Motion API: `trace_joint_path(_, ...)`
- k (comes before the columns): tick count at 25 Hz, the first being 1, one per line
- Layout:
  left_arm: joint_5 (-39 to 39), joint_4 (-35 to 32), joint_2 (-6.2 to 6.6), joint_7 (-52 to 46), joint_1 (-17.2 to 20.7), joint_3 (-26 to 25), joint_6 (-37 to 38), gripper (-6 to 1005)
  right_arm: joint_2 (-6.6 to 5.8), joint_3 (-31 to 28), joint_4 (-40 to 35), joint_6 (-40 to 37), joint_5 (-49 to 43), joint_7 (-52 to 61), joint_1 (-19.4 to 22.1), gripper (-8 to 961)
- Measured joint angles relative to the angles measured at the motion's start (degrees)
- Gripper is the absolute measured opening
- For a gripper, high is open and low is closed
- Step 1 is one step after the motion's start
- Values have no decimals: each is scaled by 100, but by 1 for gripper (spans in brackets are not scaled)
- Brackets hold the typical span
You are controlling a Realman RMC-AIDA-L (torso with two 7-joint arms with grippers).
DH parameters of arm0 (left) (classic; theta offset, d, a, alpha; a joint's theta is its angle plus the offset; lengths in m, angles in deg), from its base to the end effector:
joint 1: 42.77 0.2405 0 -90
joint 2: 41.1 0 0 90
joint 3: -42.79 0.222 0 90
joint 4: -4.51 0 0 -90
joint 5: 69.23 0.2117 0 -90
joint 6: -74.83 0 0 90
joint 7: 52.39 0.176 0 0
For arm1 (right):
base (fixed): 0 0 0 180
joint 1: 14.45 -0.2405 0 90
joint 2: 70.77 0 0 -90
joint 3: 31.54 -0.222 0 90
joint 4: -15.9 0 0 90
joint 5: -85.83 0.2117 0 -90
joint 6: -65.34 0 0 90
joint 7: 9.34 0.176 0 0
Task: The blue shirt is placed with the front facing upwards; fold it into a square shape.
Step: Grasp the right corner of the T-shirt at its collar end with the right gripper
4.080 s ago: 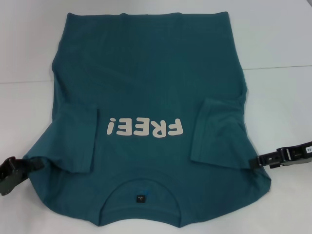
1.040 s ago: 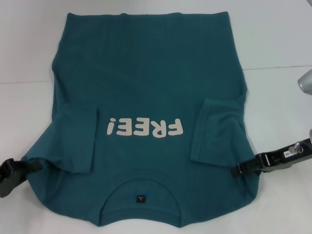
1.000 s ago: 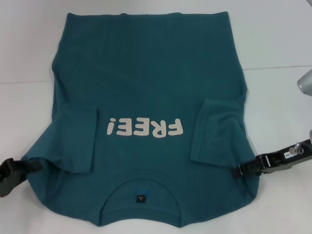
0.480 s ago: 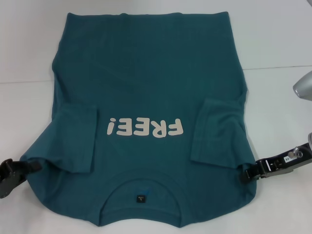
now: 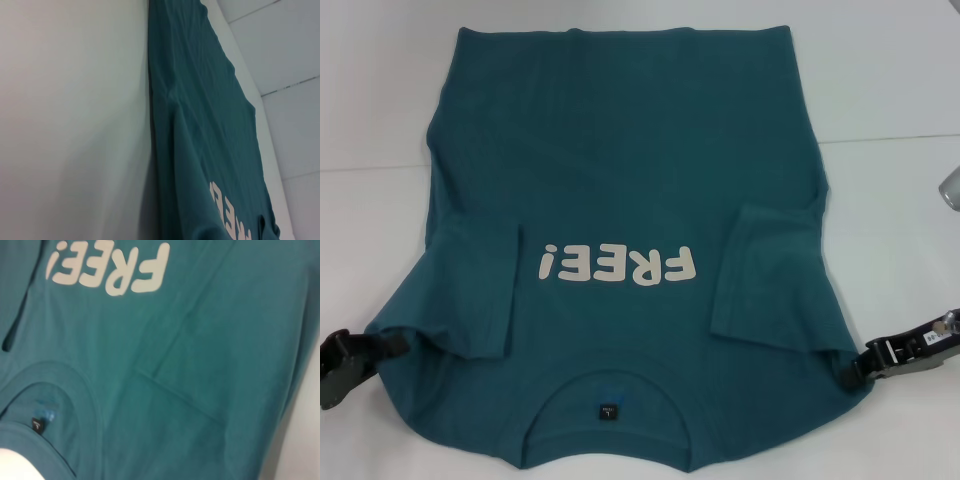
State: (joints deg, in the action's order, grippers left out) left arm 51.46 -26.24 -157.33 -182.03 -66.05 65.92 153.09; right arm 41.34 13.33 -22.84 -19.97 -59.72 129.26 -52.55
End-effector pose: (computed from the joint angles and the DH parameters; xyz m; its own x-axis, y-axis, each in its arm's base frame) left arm -0.3289 0.3116 0.0183 -0.1945 0.7697 0.6081 0.9683 0.0516 0.2443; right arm 0.2858 0.3392 0.0105 0.2787 -0.9577 -0.0715 -0.9414 -0.2577 -0.2177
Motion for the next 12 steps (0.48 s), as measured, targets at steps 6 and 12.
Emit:
trace_joint_path(6, 47, -44, 53, 29, -2, 74, 154, 32, -3, -18, -133, -11, -113, 28, 30, 38)
trace_joint_path(12, 268, -108, 132, -12, -1, 177, 399, 31, -10, 4, -151, -41, -114, 0, 32, 41)
